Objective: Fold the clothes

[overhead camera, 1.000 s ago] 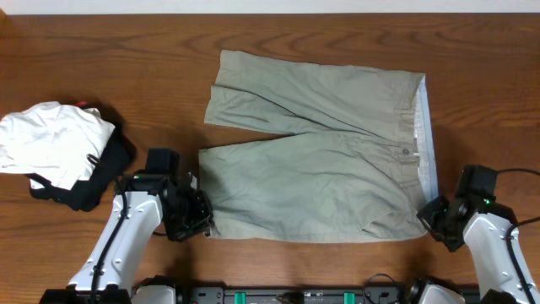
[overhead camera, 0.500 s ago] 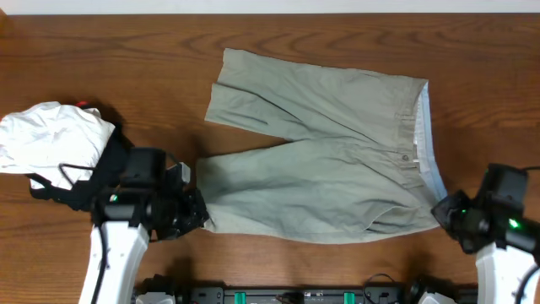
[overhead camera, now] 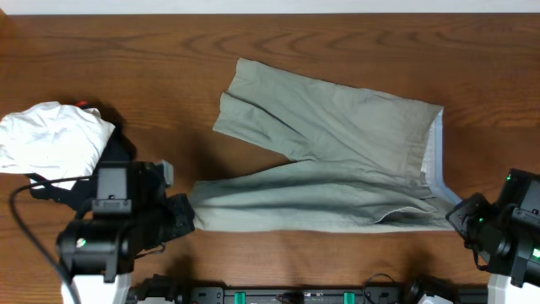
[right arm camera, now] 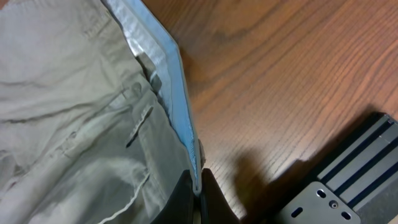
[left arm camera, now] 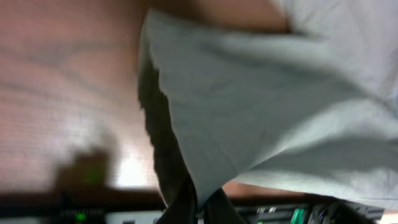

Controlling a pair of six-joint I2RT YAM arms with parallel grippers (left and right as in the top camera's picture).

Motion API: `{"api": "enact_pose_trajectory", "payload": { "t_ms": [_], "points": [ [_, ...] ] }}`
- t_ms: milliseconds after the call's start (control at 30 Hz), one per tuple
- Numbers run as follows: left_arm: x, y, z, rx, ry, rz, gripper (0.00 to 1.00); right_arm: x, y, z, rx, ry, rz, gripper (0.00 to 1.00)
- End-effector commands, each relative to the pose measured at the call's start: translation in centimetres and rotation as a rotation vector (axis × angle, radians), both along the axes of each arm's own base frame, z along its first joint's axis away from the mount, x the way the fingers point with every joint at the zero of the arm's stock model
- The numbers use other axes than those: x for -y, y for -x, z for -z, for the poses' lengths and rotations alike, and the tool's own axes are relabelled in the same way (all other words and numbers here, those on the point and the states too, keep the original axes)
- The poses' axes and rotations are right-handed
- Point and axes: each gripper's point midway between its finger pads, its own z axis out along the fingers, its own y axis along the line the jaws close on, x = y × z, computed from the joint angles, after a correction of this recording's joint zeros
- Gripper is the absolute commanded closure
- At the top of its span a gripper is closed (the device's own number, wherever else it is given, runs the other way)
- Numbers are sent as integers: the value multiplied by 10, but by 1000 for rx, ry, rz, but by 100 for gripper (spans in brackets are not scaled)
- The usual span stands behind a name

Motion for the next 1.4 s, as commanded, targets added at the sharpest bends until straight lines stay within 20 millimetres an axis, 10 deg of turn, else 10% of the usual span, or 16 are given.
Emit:
{"api": "enact_pose_trajectory", "payload": {
  "t_ms": [0, 467, 1033, 1200, 1367],
  "points": [
    [-9, -6, -24, 79, -49, -14, 94, 7, 2, -11, 12, 44, 10, 100],
    [-9, -94, -63, 372, -49, -26, 94, 16, -60, -25, 182, 49, -58, 100],
    [16, -254, -43, 606, -26, 18, 94, 44, -166, 5, 266, 54, -155, 99],
    [46, -257, -14, 541, -10, 88, 94, 45, -168, 19, 227, 36, -154, 99],
    [71, -216, 21, 344, -13, 173, 94, 45, -169, 23, 214, 30, -154, 99]
  ]
}}
